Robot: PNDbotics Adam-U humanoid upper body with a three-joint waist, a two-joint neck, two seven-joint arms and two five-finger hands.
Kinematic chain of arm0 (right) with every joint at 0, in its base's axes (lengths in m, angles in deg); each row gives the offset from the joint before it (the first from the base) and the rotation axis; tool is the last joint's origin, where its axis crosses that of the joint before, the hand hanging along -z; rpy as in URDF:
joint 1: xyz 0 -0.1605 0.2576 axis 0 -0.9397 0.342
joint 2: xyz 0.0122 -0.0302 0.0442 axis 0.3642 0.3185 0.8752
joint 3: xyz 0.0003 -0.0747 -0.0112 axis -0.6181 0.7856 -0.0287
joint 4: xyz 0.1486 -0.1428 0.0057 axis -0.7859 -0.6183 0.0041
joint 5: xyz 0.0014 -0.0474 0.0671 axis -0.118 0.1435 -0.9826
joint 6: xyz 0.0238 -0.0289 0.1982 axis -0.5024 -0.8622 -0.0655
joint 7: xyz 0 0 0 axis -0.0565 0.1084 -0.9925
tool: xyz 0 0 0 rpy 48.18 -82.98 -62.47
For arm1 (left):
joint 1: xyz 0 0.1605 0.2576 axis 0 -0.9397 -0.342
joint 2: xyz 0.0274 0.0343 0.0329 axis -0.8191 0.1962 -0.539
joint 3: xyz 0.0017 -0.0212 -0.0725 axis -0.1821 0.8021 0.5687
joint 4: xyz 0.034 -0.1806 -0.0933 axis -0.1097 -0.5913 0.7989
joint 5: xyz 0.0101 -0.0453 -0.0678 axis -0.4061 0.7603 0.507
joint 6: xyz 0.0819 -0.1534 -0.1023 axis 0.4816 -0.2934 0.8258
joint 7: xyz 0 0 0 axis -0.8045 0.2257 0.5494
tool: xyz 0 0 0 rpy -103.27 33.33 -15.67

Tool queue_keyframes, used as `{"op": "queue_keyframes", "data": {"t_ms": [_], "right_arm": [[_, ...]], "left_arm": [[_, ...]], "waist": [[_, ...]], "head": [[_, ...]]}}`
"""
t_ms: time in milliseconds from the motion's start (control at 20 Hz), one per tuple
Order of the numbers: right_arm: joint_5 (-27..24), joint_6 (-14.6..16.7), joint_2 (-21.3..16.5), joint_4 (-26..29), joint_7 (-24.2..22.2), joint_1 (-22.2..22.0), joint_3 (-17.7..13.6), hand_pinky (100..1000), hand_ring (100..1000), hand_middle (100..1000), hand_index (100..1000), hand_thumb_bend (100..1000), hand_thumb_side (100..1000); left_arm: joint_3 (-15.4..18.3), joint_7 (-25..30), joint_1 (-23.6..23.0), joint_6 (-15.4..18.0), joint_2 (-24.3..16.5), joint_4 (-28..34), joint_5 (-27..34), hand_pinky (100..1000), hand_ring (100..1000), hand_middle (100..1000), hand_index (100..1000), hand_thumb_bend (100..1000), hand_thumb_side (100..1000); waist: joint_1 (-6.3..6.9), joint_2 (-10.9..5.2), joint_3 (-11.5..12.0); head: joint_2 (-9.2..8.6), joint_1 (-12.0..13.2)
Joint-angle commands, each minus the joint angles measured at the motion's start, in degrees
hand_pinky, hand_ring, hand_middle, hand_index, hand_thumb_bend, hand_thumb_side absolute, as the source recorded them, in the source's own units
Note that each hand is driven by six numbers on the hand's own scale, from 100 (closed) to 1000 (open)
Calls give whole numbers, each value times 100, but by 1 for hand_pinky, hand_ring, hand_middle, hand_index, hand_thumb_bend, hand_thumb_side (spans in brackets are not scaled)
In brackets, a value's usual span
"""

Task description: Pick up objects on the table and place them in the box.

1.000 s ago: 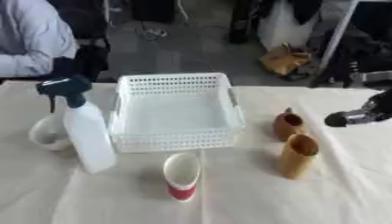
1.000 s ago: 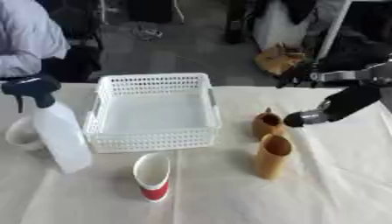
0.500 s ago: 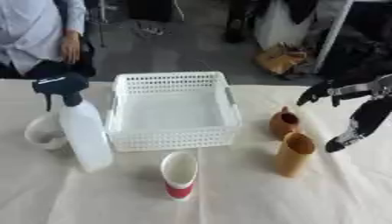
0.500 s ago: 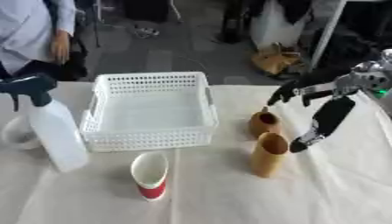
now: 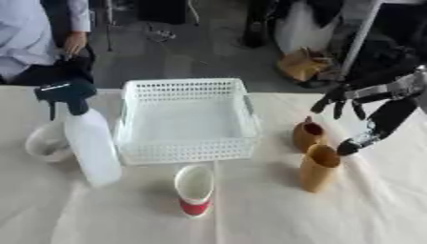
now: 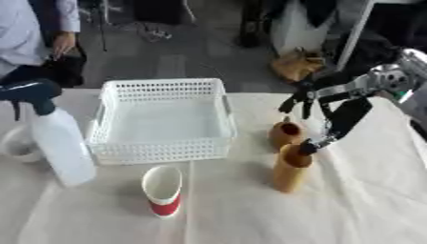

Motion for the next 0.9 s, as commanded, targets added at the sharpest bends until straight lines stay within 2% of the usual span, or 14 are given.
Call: {"op": "queue_keyframes", "data": {"t_ms": [50, 200, 400, 550, 650, 800, 900], "right_arm": [[-225, -256, -11, -146, -24, 185, -9, 526, 782, 921, 1000, 632, 764], [-247, -474, 113, -264, -38, 273, 79, 528, 787, 917, 1000, 608, 781], [-225, -576, 254, -409, -51, 338, 203, 561, 805, 921, 1000, 609, 771], [-27, -519, 319, -505, -52, 338, 261, 596, 825, 924, 1000, 622, 784], [168, -429, 330, -539, -52, 326, 274, 655, 867, 929, 1000, 651, 809], [497, -282, 340, -568, 30, 296, 264, 659, 889, 930, 1000, 689, 850], [655, -199, 323, -591, 79, 254, 257, 683, 901, 933, 1000, 666, 880]], "left_arm": [[14, 9, 44, -17, -140, 84, 17, 982, 947, 892, 902, 100, 1000], [14, 12, 40, -23, -130, 84, 25, 984, 947, 887, 898, 100, 1000], [18, 11, 46, -25, -117, 84, 27, 984, 946, 883, 895, 100, 1000], [21, 9, 43, -29, -112, 84, 28, 984, 946, 883, 894, 100, 1000], [26, 7, 38, -35, -108, 84, 30, 984, 946, 882, 891, 100, 1000], [29, 12, 31, -50, -102, 84, 33, 984, 946, 881, 889, 100, 1000], [31, 21, 27, -62, -97, 84, 37, 984, 945, 879, 888, 100, 1000]], "waist": [[6, -130, 2], [3, -126, 3], [6, -119, 13], [11, -116, 28], [14, -114, 36], [19, -113, 38], [23, -112, 34]], "head": [[56, -12], [76, -22], [90, -23], [83, -25], [78, -22], [83, -24], [79, -29]]}}
